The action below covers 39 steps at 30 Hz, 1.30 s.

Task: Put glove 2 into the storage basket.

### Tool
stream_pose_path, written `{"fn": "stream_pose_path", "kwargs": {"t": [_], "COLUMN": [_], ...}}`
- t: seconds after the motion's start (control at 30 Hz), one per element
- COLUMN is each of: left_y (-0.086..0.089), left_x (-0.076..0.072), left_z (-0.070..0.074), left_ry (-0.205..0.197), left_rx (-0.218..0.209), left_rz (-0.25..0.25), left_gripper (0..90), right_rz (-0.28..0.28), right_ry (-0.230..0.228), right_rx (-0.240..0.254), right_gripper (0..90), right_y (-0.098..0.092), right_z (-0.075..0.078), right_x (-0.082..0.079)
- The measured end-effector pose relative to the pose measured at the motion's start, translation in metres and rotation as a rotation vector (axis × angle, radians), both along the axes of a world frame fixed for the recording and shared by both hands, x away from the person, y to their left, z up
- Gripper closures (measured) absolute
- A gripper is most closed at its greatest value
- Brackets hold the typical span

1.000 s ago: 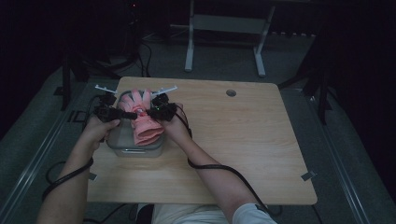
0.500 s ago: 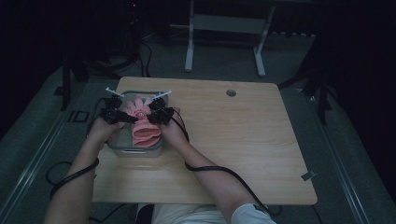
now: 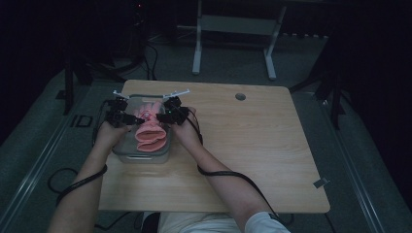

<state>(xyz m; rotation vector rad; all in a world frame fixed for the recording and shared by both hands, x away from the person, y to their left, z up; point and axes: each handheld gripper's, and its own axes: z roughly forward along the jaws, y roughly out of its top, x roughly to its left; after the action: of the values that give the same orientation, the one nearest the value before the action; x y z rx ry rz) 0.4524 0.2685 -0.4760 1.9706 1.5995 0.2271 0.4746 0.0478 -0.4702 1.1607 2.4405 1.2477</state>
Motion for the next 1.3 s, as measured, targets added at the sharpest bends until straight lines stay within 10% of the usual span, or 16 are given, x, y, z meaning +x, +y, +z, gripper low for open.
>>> {"fn": "stream_pose_path", "kwargs": {"t": [0.83, 1.3], "left_y": [-0.002, 0.006], "left_x": [-0.008, -0.021], "left_z": [0.012, 0.020], "left_ry": [-0.110, -0.203], "left_rx": [0.036, 0.026], "left_rz": [0.000, 0.002], "left_gripper": [13.7, 2.6], "right_rz": [0.050, 0.068], "right_ry": [-0.038, -0.081], "right_rx": [0.018, 0.052], "right_gripper": [40.4, 17.6], "right_y": [-0.023, -0.026], "right_z": [0.011, 0.015], "right_x": [-0.003, -0.006]}}
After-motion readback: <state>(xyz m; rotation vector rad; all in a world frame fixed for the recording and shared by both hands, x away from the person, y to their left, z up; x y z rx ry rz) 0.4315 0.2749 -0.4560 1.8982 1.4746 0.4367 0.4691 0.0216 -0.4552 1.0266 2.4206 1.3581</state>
